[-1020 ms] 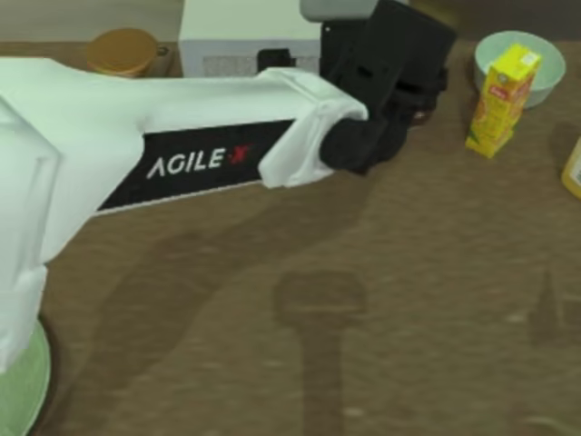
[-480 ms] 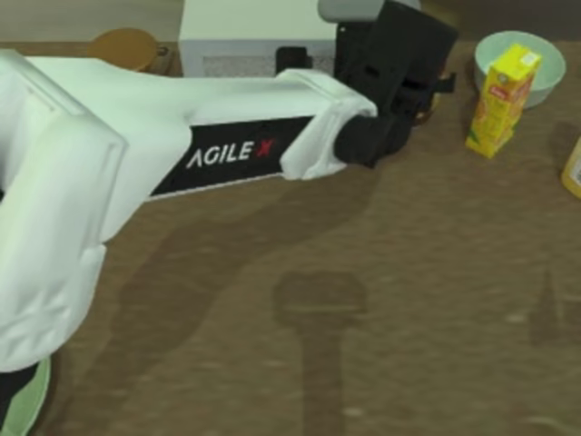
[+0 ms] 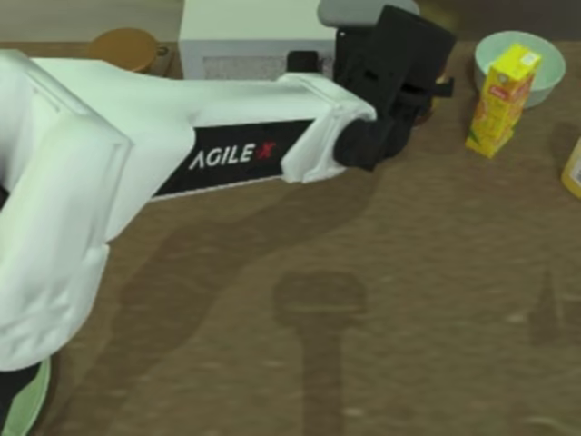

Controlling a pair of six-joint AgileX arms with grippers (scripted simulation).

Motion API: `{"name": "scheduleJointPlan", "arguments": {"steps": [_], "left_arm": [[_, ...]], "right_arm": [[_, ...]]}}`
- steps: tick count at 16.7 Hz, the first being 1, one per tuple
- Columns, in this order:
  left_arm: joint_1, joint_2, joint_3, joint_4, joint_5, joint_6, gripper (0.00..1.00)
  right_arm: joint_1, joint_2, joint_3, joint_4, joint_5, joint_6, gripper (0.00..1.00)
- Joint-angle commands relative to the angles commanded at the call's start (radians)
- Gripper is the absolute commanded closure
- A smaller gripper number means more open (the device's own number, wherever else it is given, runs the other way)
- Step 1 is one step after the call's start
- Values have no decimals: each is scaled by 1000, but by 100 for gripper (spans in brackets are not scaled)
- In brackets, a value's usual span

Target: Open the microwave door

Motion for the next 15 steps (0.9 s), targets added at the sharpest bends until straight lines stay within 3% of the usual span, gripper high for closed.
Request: {"name": "scheduleJointPlan", "arguments": {"steps": [5, 13, 14, 15], "left_arm": [[0, 0, 0, 0, 0, 0, 98], [0, 0, 0, 0, 0, 0, 100], [-61, -25, -39, 2, 3, -1, 100], [-61, -24, -37, 0, 3, -2, 100]], "right_arm": [[0, 0, 0, 0, 0, 0, 0], [0, 0, 0, 0, 0, 0, 0], [0, 0, 0, 0, 0, 0, 0], [0, 0, 0, 0, 0, 0, 0]]}}
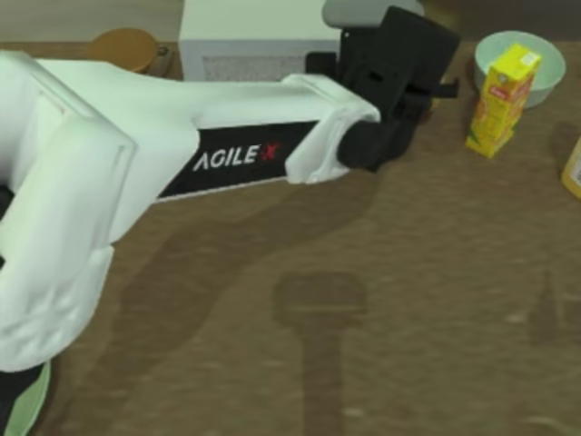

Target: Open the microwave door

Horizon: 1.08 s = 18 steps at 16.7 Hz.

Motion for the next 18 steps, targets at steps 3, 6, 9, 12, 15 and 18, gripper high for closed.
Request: {"name": "scheduleJointPlan", "arguments": {"steps": [3, 6, 9, 12, 15, 18], "left_arm": [[4, 27, 61, -66, 18, -18, 100], [15, 84, 195, -227, 58, -56, 100], [32, 149, 372, -460, 116, -108, 100], [53, 207, 562, -720, 183, -164, 100], [75, 253, 729, -953, 249, -214, 100], [94, 286, 847, -1108, 301, -249, 100]], "right_arm": [[0, 0, 0, 0, 0, 0, 0], [0, 0, 0, 0, 0, 0, 0], [0, 0, 0, 0, 0, 0, 0], [0, 0, 0, 0, 0, 0, 0], [0, 0, 0, 0, 0, 0, 0], [0, 0, 0, 0, 0, 0, 0]]}}
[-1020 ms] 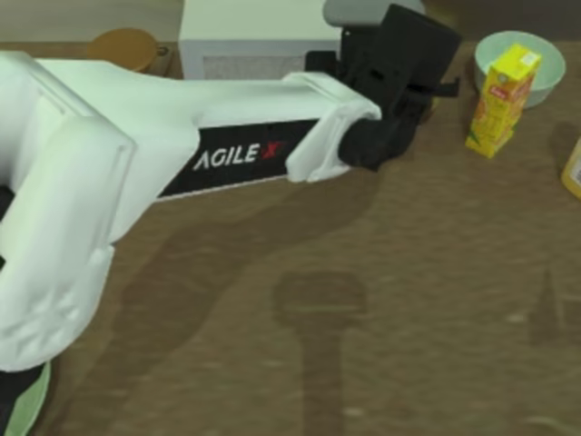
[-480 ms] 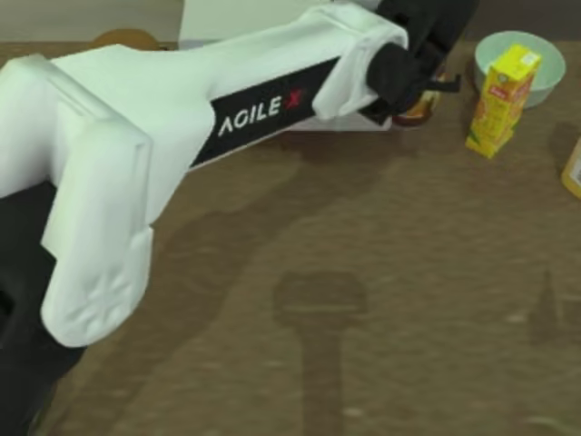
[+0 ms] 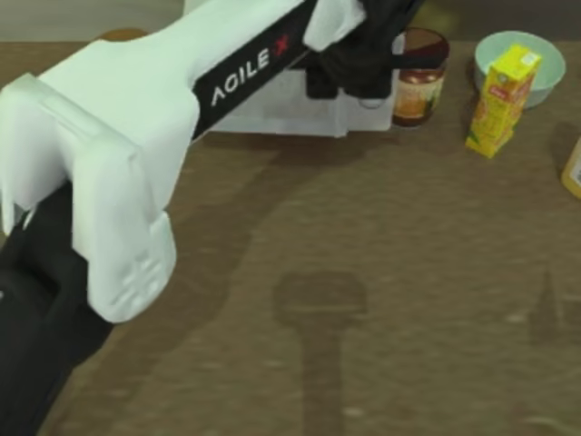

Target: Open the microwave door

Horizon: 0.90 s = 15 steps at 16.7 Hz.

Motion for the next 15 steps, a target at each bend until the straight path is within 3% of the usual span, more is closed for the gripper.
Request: {"name": "scheduleJointPlan", "arguments": {"steps": [3, 15], "left_arm": [[8, 16, 49, -59, 23, -14, 100], [8, 17, 50, -59, 23, -14, 100]], "right_arm": [[0, 0, 0, 0, 0, 0, 0], [0, 0, 0, 0, 0, 0, 0]]}}
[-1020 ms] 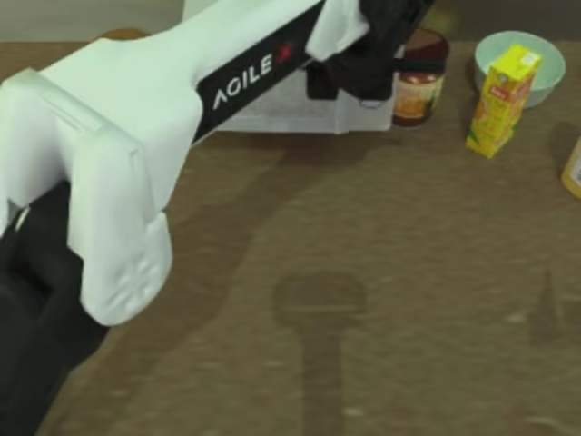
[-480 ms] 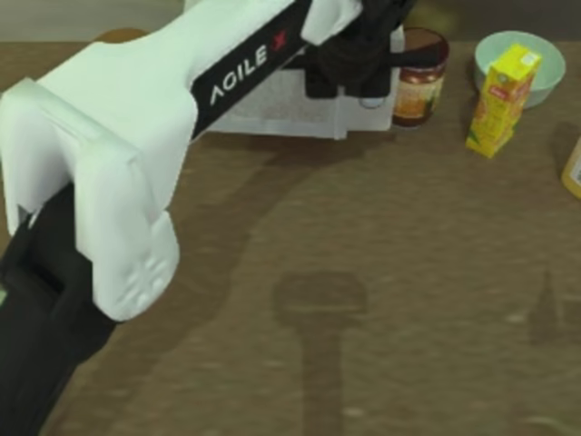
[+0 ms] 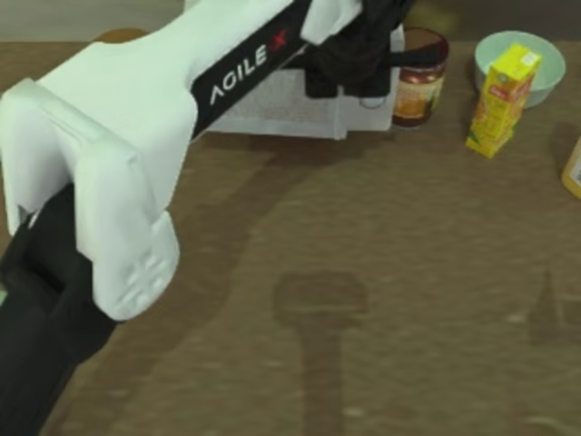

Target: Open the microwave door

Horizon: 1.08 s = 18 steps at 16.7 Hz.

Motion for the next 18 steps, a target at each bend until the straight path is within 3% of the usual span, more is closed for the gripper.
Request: {"name": "scheduleJointPlan", "arguments": {"steps": [18], "left_arm": [[-3, -41, -76, 45, 9, 20, 100]], "right_arm": [[0, 0, 0, 0, 0, 0, 0]]}}
